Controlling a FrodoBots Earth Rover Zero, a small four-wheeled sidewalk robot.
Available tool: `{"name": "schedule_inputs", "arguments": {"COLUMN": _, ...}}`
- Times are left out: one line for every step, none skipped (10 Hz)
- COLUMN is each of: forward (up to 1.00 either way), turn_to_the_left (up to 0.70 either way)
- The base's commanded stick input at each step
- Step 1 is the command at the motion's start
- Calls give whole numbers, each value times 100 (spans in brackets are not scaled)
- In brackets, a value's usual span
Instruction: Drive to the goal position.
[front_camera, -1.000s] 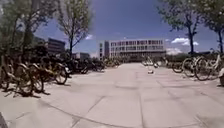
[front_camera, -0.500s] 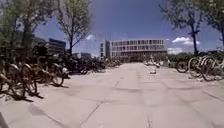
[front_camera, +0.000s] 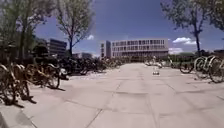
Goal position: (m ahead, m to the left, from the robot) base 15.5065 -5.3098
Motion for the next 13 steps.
{"name": "schedule_inputs", "arguments": {"forward": 50, "turn_to_the_left": -50}}
{"name": "schedule_inputs", "arguments": {"forward": 50, "turn_to_the_left": -4}}
{"name": "schedule_inputs", "arguments": {"forward": 50, "turn_to_the_left": 0}}
{"name": "schedule_inputs", "arguments": {"forward": 50, "turn_to_the_left": 0}}
{"name": "schedule_inputs", "arguments": {"forward": 50, "turn_to_the_left": 0}}
{"name": "schedule_inputs", "arguments": {"forward": 50, "turn_to_the_left": 0}}
{"name": "schedule_inputs", "arguments": {"forward": 50, "turn_to_the_left": 0}}
{"name": "schedule_inputs", "arguments": {"forward": 50, "turn_to_the_left": 0}}
{"name": "schedule_inputs", "arguments": {"forward": 50, "turn_to_the_left": 0}}
{"name": "schedule_inputs", "arguments": {"forward": 50, "turn_to_the_left": 0}}
{"name": "schedule_inputs", "arguments": {"forward": 50, "turn_to_the_left": 0}}
{"name": "schedule_inputs", "arguments": {"forward": 50, "turn_to_the_left": 0}}
{"name": "schedule_inputs", "arguments": {"forward": 50, "turn_to_the_left": 0}}
